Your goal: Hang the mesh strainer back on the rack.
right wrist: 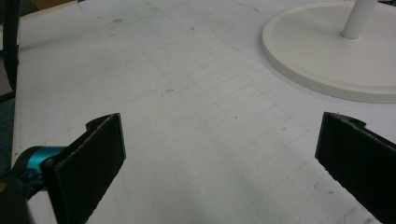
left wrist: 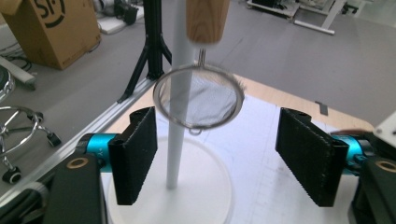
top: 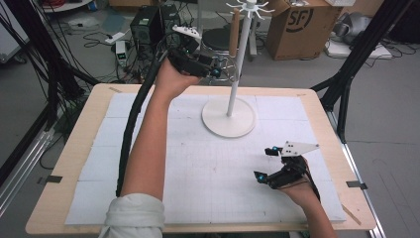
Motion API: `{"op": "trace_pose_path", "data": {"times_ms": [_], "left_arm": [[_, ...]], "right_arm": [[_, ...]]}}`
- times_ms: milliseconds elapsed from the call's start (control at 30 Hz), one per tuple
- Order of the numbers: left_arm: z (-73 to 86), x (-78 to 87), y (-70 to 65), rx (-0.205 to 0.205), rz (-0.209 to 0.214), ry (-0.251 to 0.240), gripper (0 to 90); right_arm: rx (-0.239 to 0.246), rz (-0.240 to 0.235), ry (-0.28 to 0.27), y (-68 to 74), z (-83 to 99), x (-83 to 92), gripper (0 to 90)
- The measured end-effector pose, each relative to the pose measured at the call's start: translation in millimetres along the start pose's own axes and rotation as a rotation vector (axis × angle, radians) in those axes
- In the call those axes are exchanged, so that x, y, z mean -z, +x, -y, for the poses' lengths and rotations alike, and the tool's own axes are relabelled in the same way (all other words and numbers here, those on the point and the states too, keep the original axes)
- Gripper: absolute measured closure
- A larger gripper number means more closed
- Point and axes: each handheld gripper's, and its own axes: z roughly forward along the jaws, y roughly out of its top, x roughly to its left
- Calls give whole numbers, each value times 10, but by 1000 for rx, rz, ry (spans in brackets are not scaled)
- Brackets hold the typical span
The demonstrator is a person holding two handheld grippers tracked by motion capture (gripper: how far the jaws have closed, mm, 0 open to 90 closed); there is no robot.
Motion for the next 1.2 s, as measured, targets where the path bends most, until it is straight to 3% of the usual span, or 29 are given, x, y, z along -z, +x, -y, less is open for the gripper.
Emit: {"op": "trace_pose_path", "data": {"times_ms": [533,600,667,1000,1200], "left_arm": [[152,195,-281,-34,35,-23,192],[195,212,-313,-49,20,-22,167],[249,226,-343,-39,5,-32,125],[496,320,-487,-53,29,-19,104],[681,430,-573,-42,4,-29,58]], "right_arm": [[3,2,4,8,-15,-15,5],[6,1,6,11,-17,-20,5],[6,2,9,17,-17,-24,5],[8,3,16,13,-17,-35,5],[7,9,16,8,-15,-24,5]]}}
